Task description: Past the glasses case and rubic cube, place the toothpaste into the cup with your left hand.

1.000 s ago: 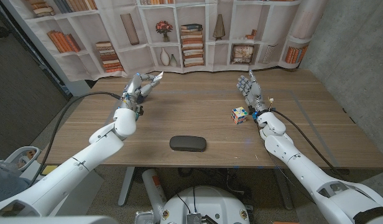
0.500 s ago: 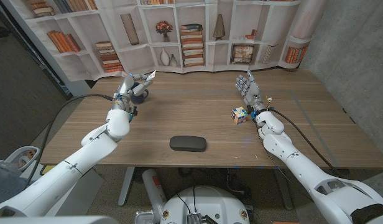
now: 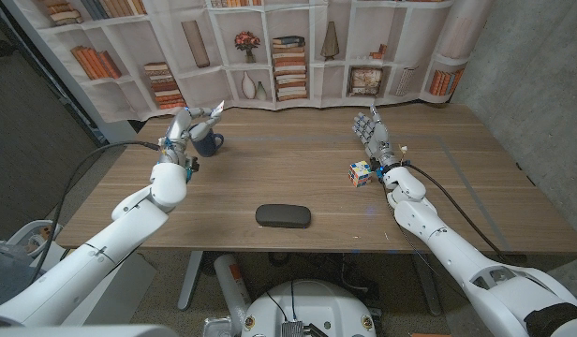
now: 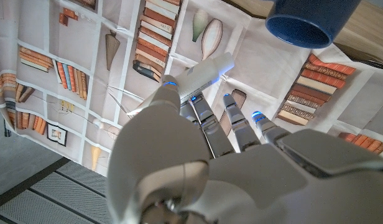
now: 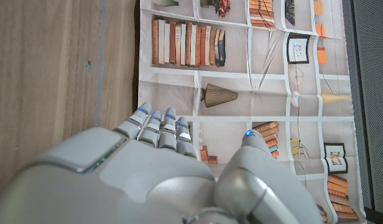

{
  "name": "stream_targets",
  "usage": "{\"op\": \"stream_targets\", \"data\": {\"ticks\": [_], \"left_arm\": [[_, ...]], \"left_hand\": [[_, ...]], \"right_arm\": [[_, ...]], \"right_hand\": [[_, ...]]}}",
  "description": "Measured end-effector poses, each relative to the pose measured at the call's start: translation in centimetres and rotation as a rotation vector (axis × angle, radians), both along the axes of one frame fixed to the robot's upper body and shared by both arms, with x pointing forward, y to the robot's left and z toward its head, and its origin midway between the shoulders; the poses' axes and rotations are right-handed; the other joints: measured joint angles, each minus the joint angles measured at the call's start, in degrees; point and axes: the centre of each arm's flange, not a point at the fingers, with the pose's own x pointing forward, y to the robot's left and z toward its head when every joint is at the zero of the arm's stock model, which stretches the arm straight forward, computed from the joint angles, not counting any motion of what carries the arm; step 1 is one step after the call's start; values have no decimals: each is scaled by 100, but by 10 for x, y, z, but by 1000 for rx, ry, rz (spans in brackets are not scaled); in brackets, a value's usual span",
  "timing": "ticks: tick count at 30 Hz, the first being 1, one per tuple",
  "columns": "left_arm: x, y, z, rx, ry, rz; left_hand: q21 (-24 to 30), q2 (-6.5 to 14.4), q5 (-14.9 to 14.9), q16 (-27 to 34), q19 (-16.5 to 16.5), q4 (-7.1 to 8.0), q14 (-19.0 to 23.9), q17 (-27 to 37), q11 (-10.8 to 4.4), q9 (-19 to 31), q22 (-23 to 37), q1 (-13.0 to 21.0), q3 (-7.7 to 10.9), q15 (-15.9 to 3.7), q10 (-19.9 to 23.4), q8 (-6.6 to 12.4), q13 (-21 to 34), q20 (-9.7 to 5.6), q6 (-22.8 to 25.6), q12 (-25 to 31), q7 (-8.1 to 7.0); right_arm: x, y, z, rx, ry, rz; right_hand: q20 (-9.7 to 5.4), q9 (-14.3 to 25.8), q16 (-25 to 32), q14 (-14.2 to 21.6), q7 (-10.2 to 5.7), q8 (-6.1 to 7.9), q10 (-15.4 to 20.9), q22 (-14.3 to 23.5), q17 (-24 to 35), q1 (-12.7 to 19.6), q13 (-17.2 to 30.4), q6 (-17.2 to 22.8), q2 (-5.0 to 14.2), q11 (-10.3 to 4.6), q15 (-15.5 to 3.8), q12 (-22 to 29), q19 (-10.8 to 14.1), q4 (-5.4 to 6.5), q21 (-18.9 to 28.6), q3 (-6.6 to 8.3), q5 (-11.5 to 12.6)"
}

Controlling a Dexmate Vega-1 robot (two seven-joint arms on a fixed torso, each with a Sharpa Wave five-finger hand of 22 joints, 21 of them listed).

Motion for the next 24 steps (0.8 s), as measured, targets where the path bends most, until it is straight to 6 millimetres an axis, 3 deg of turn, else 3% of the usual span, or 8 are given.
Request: {"op": "stream_targets", "data": {"ticks": [24], "left_arm": [[1, 34, -1, -92, -17, 20]], "left_hand": [[0, -67, 0, 0, -11, 18, 0, 0, -3, -3, 0, 8, 18, 0, 3, -39, 0, 11, 75, 0, -14]], "right_arm": [[2, 1, 3, -10, 9, -5]], "right_hand": [[0, 0, 0, 0, 0, 0, 0, 0, 0, 0, 0, 0, 0, 0, 0, 0, -1, 0, -21, 0, 0]]}}
